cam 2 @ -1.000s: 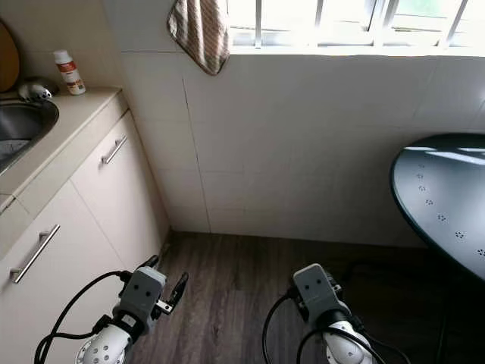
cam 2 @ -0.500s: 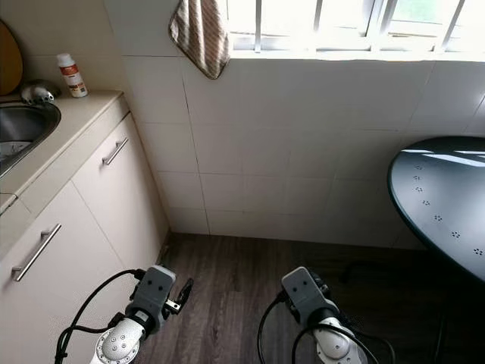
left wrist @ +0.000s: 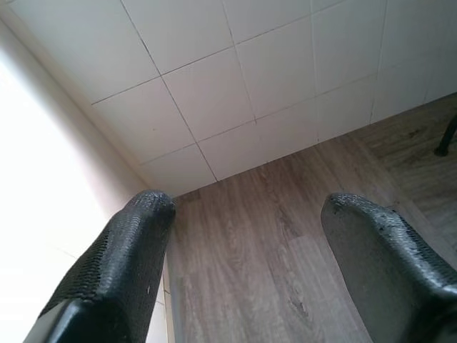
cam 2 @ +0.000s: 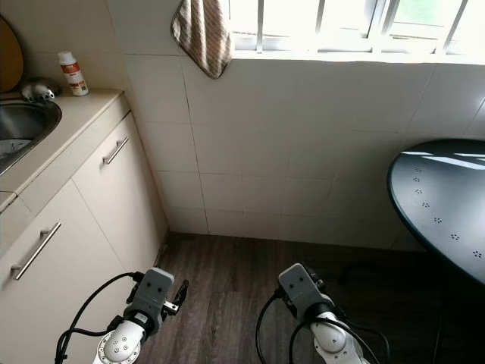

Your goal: Kitchen organization

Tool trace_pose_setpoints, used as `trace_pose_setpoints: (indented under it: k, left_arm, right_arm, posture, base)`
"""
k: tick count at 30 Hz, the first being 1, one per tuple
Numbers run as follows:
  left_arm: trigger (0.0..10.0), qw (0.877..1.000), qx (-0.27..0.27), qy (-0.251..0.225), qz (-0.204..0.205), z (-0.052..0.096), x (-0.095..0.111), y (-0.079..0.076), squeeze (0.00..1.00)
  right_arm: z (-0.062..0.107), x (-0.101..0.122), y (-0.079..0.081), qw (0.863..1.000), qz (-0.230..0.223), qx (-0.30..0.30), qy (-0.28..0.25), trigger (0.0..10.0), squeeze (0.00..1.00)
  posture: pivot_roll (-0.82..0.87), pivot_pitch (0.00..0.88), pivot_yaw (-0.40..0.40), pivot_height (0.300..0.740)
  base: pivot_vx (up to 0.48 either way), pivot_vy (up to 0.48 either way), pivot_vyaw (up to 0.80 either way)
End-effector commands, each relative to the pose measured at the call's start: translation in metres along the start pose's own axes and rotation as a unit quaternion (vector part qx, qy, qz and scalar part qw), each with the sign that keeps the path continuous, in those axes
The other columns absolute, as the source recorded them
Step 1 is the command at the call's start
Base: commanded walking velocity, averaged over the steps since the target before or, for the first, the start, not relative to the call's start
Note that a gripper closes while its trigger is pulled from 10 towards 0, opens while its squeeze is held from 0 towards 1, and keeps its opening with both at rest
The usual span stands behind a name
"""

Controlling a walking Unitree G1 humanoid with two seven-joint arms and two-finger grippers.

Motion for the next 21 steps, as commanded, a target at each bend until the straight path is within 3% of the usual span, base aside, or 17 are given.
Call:
trace_pose_setpoints:
  k: [1,21]
  left_arm:
    - [10.0,1.000,0.004,-0.003,-0.003,-0.0019,0.0017,0.0006,0.00]
    - [10.0,1.000,0.004,-0.003,-0.003,-0.0019,0.0017,0.0006,0.00]
  right_arm:
    - [-0.0013,0.0002,-0.0012,1.000,-0.002,0.000,-0.002,10.0,0.00]
    - [-0.0013,0.0002,-0.0012,1.000,-0.002,0.000,-0.002,10.0,0.00]
  posture:
    - [0.05,0.000,-0.025,0.740]
    - [0.05,0.000,-0.025,0.740]
  base:
    - [0.000,0.000,0.00]
    - [0.000,0.000,0.00]
Point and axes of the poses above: a point about 5 cm out from each wrist's last joint towards the gripper, its own z axis pointing back from the gripper into the wrist, its own x axis along the axis of the wrist's last joint, y = z × x, the point moved 4 cm from there along -z, pointing out of the wrist towards the gripper, and after that the axes turned 13 degrees about -z, right-handed, at the moved point
